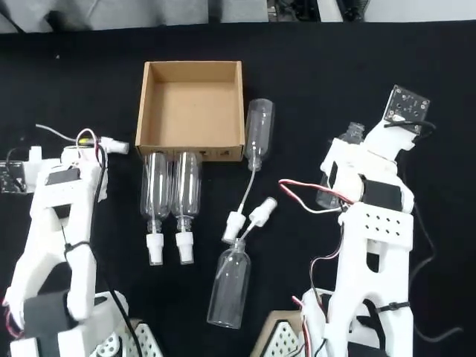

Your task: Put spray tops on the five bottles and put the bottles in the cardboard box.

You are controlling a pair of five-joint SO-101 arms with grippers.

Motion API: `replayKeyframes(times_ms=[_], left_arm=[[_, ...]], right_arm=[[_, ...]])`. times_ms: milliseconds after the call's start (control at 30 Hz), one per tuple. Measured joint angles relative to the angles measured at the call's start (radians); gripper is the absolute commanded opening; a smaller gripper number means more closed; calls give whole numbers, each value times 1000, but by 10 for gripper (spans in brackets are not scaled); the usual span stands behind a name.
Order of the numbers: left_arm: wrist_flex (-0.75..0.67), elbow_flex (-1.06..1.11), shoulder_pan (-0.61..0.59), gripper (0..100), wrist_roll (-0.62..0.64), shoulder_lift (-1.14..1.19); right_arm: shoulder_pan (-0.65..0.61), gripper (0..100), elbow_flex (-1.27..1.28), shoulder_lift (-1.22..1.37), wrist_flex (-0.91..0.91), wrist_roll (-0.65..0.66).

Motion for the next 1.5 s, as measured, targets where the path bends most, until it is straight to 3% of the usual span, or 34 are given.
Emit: replayKeyframes(times_ms=[233,533,967,1333,1500], left_arm=[[172,0,0,188,-114,-204],[195,0,0,187,-227,-325],[212,25,2,187,-815,-328],[408,-118,2,167,-1149,-327],[514,-272,2,146,-1355,-203]], right_arm=[[0,82,0,0,0,0],[0,82,0,0,0,0],[0,82,0,0,0,0],[0,82,0,0,0,0],[0,82,0,0,0,0]])
